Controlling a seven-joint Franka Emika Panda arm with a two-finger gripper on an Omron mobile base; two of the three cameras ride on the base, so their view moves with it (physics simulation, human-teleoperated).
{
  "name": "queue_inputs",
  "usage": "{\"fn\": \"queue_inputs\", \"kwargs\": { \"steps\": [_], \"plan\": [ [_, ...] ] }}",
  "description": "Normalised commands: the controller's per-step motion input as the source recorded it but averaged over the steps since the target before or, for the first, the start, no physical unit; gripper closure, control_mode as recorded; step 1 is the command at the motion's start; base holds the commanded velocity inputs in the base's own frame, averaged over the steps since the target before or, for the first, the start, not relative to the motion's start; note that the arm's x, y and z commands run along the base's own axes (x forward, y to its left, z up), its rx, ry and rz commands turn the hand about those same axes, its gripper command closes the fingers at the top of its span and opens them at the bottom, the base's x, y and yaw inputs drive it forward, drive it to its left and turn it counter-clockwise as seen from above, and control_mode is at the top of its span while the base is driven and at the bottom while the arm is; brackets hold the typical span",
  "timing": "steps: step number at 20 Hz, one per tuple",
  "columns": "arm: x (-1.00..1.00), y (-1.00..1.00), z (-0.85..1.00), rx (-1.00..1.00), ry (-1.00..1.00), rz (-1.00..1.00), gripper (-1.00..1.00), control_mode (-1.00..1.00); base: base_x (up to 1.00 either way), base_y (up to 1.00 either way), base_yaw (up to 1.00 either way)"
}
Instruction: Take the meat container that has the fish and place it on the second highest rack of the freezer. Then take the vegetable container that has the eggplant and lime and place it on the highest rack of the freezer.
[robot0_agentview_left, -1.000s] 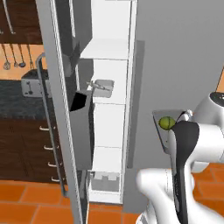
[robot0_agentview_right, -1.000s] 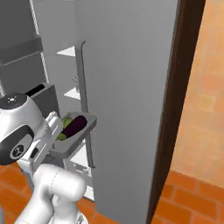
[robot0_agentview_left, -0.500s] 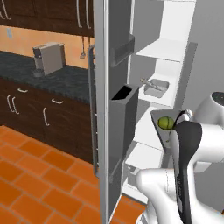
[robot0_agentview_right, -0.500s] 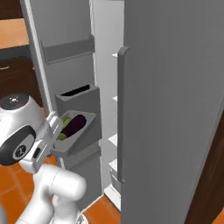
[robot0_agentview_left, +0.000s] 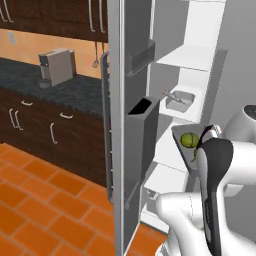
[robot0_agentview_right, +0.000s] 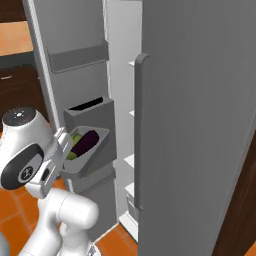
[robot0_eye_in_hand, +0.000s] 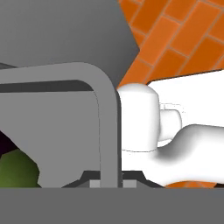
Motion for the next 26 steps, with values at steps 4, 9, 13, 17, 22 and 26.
{"fn": "queue_inputs", "kwargs": {
  "steps": [4, 9, 13, 17, 22, 26],
  "plan": [
    [0.0, 0.0, 0.0, 0.0, 0.0, 0.0, 1.0, 1.0, 0.51, 0.0, -0.05],
    [0.0, 0.0, 0.0, 0.0, 0.0, 0.0, 1.0, 1.0, 0.46, 0.08, -0.09],
    [0.0, 0.0, 0.0, 0.0, 0.0, 0.0, 1.0, 1.0, 0.52, 0.08, -0.11],
    [0.0, 0.0, 0.0, 0.0, 0.0, 0.0, 1.0, 1.0, 0.45, 0.0, -0.19],
    [0.0, 0.0, 0.0, 0.0, 0.0, 0.0, 1.0, 1.0, 0.32, 0.01, -0.19],
    [0.0, 0.0, 0.0, 0.0, 0.0, 0.0, 1.0, 1.0, 0.56, 0.01, -0.16]
  ]
}}
